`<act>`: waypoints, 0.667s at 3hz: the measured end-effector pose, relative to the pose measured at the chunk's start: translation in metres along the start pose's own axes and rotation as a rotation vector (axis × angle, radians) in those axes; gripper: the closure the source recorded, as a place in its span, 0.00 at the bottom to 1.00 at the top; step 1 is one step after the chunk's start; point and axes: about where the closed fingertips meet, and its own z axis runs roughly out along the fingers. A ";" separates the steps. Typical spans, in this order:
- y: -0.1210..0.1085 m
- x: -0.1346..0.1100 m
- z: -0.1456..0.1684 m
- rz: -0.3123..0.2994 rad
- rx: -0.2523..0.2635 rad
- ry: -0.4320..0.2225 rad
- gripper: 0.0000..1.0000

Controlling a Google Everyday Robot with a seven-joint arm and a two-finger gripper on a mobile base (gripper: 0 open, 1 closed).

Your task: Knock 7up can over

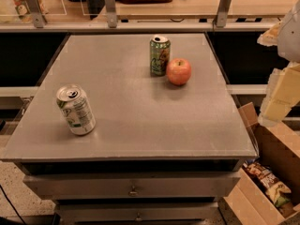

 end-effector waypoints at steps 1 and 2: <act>0.000 0.000 0.000 0.000 0.000 0.000 0.00; 0.000 -0.007 0.004 0.002 0.013 -0.026 0.00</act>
Offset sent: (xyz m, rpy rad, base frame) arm 0.0064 0.0168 -0.0123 0.0588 -0.0305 0.0053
